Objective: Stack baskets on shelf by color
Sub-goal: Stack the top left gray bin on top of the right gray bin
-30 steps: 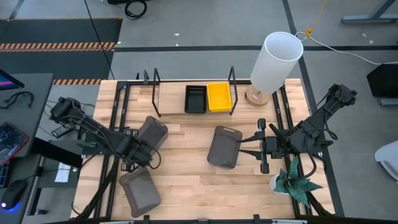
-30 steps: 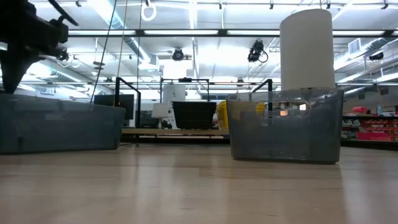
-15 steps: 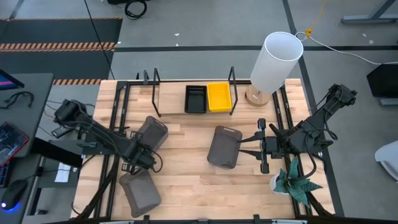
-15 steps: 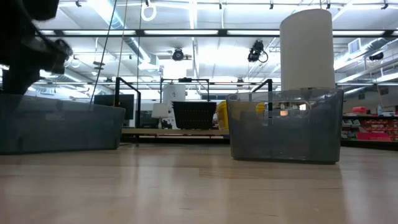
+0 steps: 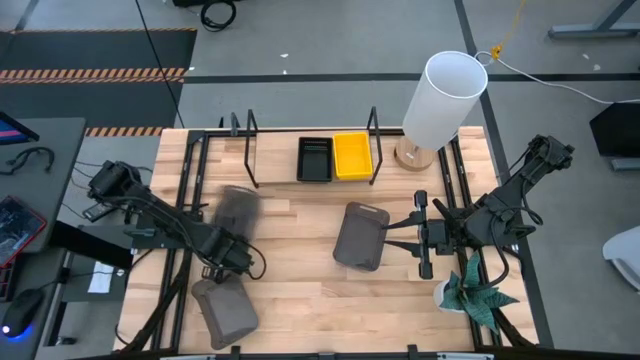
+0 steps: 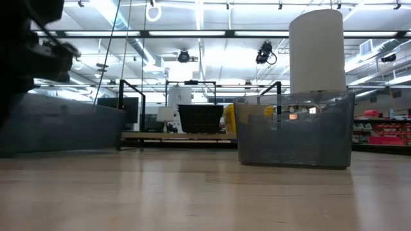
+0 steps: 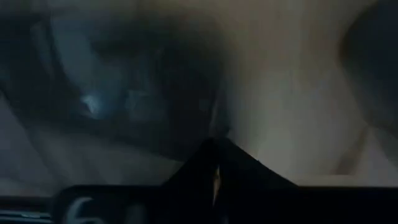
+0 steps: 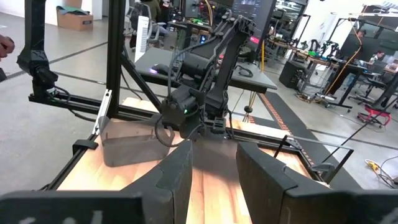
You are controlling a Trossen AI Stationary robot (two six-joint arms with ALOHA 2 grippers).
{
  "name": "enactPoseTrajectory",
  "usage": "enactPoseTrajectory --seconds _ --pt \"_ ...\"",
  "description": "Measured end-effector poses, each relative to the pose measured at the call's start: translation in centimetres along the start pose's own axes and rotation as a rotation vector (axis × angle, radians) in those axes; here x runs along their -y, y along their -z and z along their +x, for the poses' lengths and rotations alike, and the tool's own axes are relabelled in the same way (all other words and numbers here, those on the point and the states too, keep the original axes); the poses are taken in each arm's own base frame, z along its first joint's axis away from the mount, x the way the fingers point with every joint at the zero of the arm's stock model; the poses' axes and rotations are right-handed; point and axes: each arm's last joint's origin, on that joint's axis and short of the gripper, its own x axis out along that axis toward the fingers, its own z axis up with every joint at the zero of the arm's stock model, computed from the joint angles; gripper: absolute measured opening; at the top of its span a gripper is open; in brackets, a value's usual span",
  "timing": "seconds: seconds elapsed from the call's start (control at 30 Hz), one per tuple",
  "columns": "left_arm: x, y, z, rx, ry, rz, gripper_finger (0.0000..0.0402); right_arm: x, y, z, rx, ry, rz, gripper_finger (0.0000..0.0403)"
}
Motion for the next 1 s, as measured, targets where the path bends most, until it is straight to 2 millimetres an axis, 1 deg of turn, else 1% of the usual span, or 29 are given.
enactPoseTrajectory --seconds 0.03,0.2,0.3,0.47,0.63,0.73,0.8,0.87,1.0 --pt "0.0 -0.2 -0.3 0.011 0.003 -0.005 0.0012 0.0 0.0 0.0 0.0 0.0 0.0 0.013" --pt "0.1 -1.3 -2.6 0.084 0.03 -0.008 0.0008 0.0 0.0 0.0 0.001 0.0 0.001 0.013" --pt "0.1 -1.6 -3.9 0.104 0.03 -0.009 0.0005 0.0 0.0 0.0 0.001 0.0 0.002 0.013" --pt "0.2 -3.1 -6.9 0.242 0.076 -0.055 0.0005 0.0 0.0 0.0 0.001 0.0 0.002 0.013" --pt "-0.1 -5.8 -10.4 0.526 0.217 -0.243 0.0005 0.0 0.0 0.0 -0.001 0.0 -0.002 0.013" --pt "-0.5 -7.7 -11.9 0.732 0.292 -0.342 0.001 0.0 0.0 0.0 -0.003 0.0 -0.004 0.013" --pt "-0.7 -8.8 -12.8 0.877 0.302 -0.343 0.0012 0.0 0.0 0.0 -0.003 0.0 -0.004 0.013" --pt "-0.8 -9.8 -13.4 0.99 0.265 -0.303 0.0012 0.0 0.0 0.0 -0.003 0.0 -0.004 0.013" --pt "-0.9 -11.8 -13.7 1.146 0.19 -0.232 0.001 0.0 0.0 0.0 -0.004 0.005 -0.013 0.013"
